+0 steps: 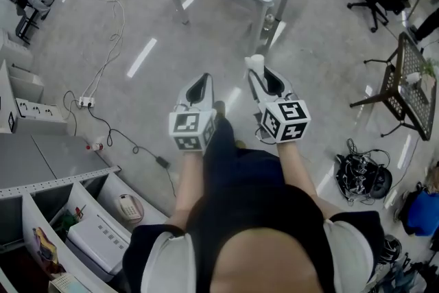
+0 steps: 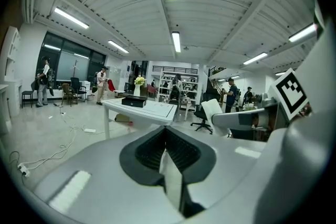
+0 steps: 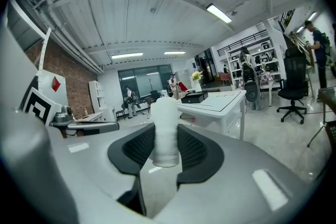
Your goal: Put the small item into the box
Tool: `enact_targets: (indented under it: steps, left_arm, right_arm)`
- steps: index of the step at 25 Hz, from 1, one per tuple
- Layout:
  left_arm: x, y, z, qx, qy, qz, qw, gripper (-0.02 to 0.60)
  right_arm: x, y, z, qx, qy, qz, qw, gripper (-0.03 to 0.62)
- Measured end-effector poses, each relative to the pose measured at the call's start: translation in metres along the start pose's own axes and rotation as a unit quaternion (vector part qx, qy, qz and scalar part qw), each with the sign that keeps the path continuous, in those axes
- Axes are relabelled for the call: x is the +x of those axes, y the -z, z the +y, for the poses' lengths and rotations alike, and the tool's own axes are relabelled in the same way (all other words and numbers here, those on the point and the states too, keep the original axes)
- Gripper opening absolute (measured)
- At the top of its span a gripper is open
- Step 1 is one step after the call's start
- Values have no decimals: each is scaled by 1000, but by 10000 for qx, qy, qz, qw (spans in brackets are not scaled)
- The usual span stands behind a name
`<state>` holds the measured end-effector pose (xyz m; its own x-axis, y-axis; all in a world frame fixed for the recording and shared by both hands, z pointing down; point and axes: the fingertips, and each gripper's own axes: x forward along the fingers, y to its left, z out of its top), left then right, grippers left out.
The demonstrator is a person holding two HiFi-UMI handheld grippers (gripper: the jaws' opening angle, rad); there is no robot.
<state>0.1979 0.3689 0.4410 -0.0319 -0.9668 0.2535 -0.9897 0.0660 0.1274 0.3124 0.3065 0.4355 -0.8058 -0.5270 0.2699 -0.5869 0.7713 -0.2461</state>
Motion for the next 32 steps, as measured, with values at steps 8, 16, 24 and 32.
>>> enact_targets:
  steps: [8,16,24,32]
  left_arm:
    - [15,-12,13,5,-52,-52,10000,9]
    - [37,-24,37,-12,-96,-57,9999,9]
    - [62,-36,59,-8,-67,-32,10000,9]
    - [90,-51,81,1,-47,-63,10000,9]
  right_arm:
    - [22,-9,-7,3,13,-9,10000,133]
    - [55,-18,-10,57,0,30,10000,133]
    - [88,-33,-16,53,25,31,10000,132]
    - [120,-43,-23,66,49,60,9999,133]
